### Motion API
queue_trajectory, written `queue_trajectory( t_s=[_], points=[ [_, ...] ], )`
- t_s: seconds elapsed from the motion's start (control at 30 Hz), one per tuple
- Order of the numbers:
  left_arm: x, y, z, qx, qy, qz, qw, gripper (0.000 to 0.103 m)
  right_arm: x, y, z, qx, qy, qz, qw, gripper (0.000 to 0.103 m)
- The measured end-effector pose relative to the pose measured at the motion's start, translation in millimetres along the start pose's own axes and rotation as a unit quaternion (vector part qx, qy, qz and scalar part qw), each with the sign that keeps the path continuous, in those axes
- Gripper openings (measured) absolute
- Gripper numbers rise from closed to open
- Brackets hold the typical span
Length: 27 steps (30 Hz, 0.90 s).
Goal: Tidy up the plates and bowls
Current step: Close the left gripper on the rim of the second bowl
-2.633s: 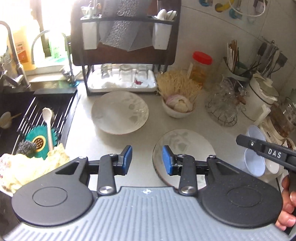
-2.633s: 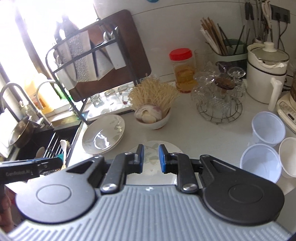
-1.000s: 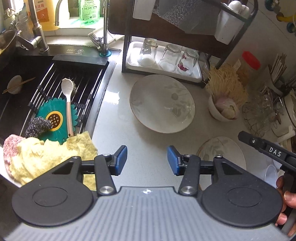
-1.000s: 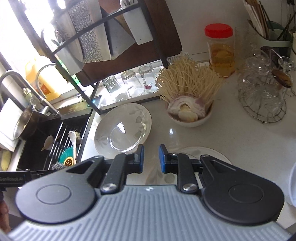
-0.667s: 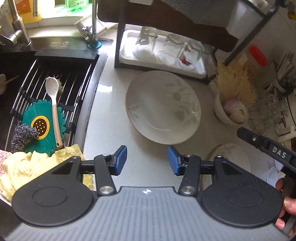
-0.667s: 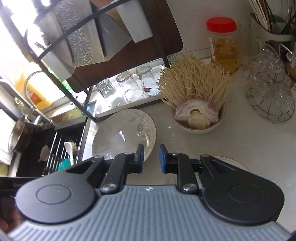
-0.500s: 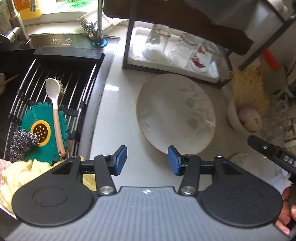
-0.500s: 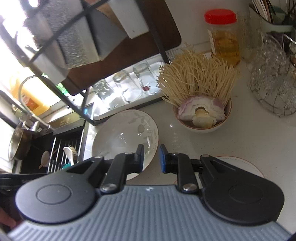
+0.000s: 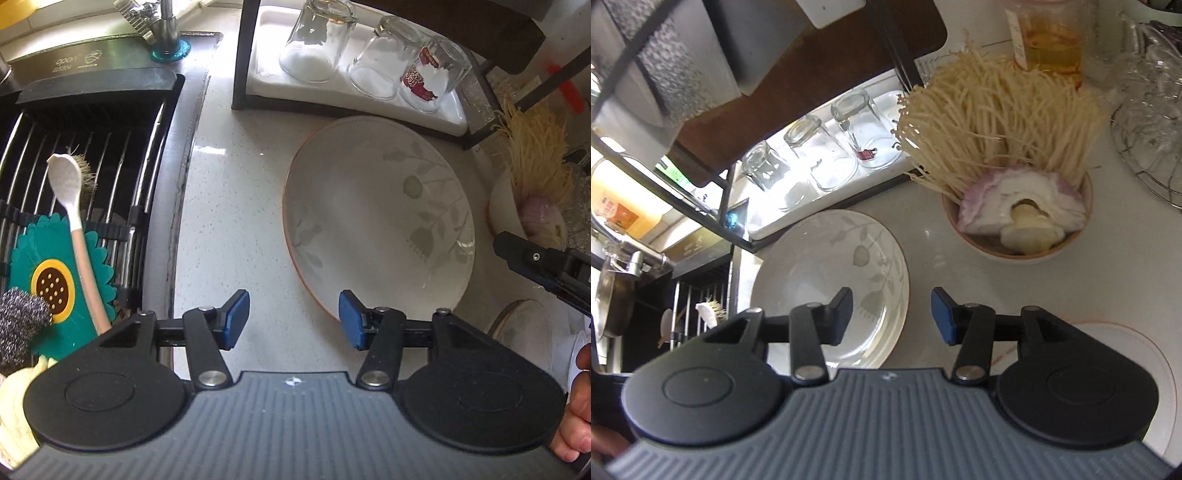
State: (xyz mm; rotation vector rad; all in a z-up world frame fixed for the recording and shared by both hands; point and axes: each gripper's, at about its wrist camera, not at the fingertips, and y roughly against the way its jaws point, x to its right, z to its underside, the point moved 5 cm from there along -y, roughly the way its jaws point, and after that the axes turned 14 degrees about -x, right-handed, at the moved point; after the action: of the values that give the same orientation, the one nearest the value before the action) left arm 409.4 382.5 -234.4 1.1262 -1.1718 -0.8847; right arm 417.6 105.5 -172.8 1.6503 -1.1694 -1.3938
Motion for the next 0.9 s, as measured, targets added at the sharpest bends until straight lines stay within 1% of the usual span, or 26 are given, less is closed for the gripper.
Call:
queue_trajectory(
  t_s=[0.2,0.33,0.4,0.47,0.53,0.57,0.63,0.67,0.83,0.9],
  points=[
    [-3,-10,-21,0.004,-0.004,0.017,0.9998,0.060,0,-24,-9,-0.024,-0.011,0.007,1.000,0.049],
    [-4,-13,-34,0.015,-0.015,0.013,0.9997,0.059,-2,-34,-12,-0.030,-0.009,0.014,0.999,0.045],
    [-7,-16,-41,0.013,-0.009,0.018,0.9997,0.058,-2,-39,-14,-0.033,-0.010,0.018,0.999,0.039],
    [-10,-17,-45,0.012,-0.001,0.024,0.9996,0.058,-1,-42,-15,-0.036,-0.011,0.024,0.999,0.037],
    [-11,-20,-48,0.014,-0.005,0.023,0.9996,0.058,0,-45,-15,-0.038,-0.016,0.027,0.999,0.033],
    [-10,-20,-49,0.021,-0.012,0.020,0.9995,0.057,1,-46,-16,-0.039,-0.017,0.026,0.999,0.031],
    [-8,-20,-50,0.027,-0.029,0.011,0.9992,0.053,1,-48,-16,-0.039,-0.017,0.027,0.999,0.029],
    [-8,-21,-51,0.028,-0.033,0.012,0.9990,0.051,0,-49,-17,-0.040,-0.017,0.026,0.999,0.021],
    [-2,-23,-55,0.029,-0.045,0.017,0.9984,0.038,-1,-52,-19,-0.038,-0.019,0.028,0.999,0.020],
    [0,-24,-57,0.029,-0.049,0.018,0.9982,0.031,-1,-56,-20,-0.042,-0.022,0.029,0.998,0.017]
  ],
)
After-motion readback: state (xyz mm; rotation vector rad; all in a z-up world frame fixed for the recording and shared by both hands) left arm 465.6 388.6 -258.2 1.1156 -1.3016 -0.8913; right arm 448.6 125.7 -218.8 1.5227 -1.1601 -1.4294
